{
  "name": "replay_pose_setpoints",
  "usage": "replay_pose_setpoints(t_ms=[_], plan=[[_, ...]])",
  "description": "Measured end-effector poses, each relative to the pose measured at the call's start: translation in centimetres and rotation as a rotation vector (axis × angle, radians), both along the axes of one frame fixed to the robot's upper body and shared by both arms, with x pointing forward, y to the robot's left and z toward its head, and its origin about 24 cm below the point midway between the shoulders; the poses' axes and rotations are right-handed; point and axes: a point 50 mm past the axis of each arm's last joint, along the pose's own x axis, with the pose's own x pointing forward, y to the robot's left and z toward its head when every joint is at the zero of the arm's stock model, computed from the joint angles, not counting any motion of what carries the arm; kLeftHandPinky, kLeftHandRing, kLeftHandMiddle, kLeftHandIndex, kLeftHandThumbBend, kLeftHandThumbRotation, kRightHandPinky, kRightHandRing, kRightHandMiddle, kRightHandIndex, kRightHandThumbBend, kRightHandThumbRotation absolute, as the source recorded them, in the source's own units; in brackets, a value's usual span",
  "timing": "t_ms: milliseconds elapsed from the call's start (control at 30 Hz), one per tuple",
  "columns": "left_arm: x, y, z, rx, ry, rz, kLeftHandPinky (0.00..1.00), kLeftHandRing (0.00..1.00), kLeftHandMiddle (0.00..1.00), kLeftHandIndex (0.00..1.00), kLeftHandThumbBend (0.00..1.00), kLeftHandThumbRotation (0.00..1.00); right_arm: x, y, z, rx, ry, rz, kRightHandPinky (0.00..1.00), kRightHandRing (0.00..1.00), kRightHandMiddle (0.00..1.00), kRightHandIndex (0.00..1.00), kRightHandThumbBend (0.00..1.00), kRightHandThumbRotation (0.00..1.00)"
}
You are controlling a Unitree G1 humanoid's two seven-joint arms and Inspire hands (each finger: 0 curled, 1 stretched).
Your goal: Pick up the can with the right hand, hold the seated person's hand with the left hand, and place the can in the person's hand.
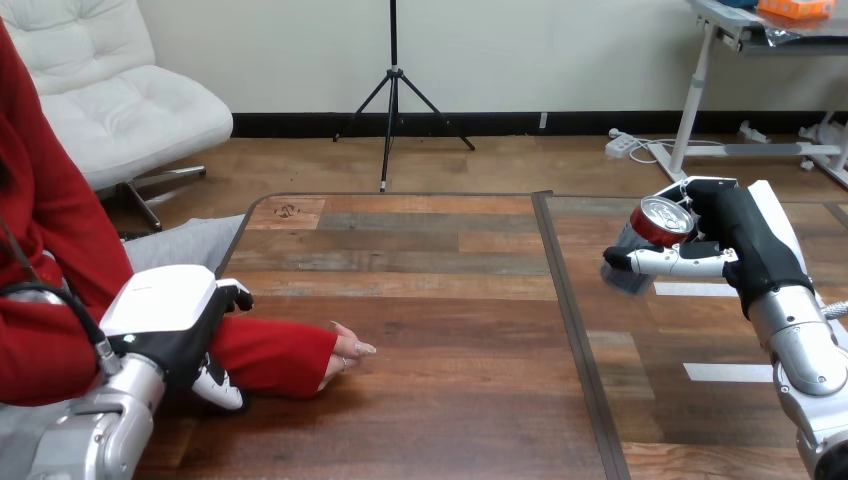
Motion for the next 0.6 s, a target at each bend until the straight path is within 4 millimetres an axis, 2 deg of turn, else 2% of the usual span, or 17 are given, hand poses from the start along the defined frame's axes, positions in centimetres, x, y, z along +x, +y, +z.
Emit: replay_pose_setpoints(t_ms=[600], plan=[[0.86,-0.32,0.37,0.023,0.044,-0.012,0.82,0.83,0.82,0.8,0.92,0.07,-0.01,-0.07,0.03,0.007,-0.003,-0.004,0.29,0.33,0.39,0.43,0.88,0.0]])
